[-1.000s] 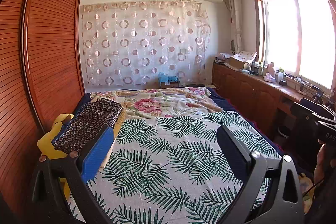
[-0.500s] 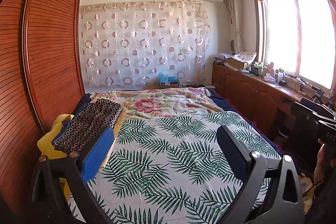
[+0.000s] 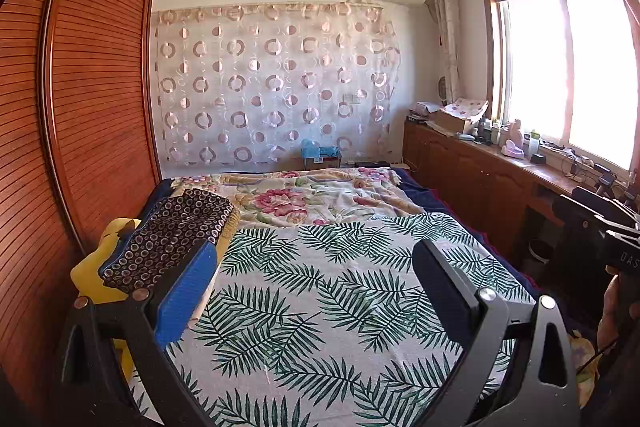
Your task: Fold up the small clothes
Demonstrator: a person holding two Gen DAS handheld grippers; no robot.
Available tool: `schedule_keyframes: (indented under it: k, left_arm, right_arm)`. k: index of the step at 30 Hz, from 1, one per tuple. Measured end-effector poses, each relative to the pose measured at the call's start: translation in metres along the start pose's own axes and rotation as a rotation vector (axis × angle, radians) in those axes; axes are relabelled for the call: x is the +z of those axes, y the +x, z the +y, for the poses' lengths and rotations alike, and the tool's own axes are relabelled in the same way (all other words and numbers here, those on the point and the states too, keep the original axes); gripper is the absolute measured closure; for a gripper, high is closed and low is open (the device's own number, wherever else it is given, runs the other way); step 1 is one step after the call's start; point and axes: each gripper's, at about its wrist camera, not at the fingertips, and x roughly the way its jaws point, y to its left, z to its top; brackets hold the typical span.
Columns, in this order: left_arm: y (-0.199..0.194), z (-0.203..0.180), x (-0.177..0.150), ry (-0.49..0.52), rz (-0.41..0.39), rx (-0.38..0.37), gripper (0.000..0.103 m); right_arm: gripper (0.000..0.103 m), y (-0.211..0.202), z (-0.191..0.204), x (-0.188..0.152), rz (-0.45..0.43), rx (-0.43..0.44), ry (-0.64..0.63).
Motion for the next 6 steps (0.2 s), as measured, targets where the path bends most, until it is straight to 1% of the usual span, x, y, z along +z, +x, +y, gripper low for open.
schedule_keyframes:
  k: [6]
  left_arm:
    - [-0.0001, -0.001, 0.0004, 0.001, 0.0, 0.001, 0.005]
  right_arm:
    - [0.019, 0.0001, 0.0003, -0.0002, 0.0, -0.001, 0.0]
